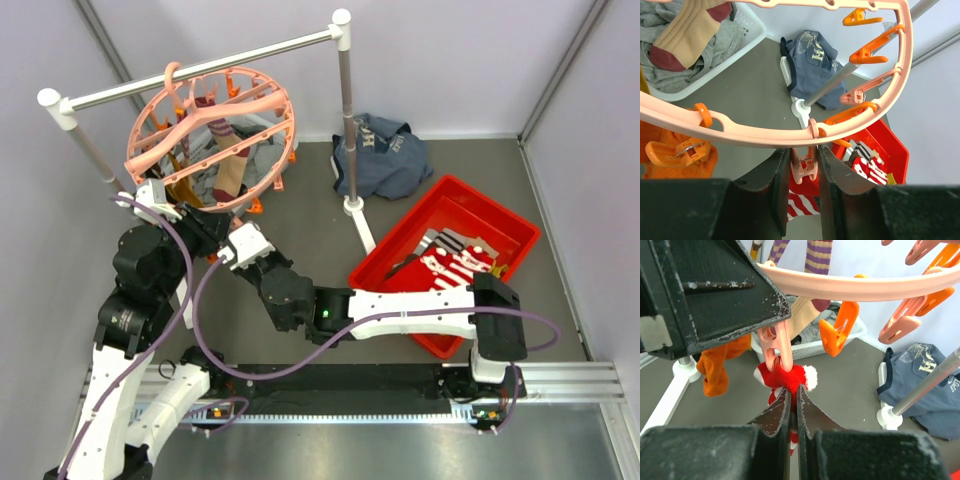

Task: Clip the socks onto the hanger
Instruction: Clamp the sock onto the hanger.

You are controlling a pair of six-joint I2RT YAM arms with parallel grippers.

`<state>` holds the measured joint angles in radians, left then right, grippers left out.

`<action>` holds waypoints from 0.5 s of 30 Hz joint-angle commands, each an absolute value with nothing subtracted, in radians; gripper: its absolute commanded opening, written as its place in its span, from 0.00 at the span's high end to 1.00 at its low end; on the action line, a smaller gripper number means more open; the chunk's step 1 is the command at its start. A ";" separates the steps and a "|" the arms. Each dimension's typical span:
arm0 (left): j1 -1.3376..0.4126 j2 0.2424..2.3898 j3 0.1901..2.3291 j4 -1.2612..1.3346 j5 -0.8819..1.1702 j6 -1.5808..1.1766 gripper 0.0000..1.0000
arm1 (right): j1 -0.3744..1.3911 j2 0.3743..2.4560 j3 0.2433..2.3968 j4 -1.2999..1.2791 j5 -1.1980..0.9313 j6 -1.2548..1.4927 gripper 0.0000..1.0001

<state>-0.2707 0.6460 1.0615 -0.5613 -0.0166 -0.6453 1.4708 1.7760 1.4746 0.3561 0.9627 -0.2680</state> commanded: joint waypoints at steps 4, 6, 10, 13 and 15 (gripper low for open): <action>-0.270 0.655 1.107 -0.566 -0.023 -0.647 1.00 | 1.483 1.804 1.546 0.475 1.020 -0.362 1.00; -0.270 0.652 1.111 -0.569 -0.025 -0.646 1.00 | 1.483 1.805 1.543 0.494 1.037 -0.374 1.00; -0.270 0.646 1.115 -0.568 -0.031 -0.646 1.00 | 1.483 1.792 1.539 0.454 1.020 -0.322 1.00; -0.270 0.647 1.114 -0.569 -0.031 -0.646 1.00 | 1.483 1.784 1.539 0.430 0.996 -0.292 1.00; -0.270 0.650 1.114 -0.569 -0.028 -0.647 1.00 | 1.485 1.776 1.539 0.419 0.977 -0.278 1.00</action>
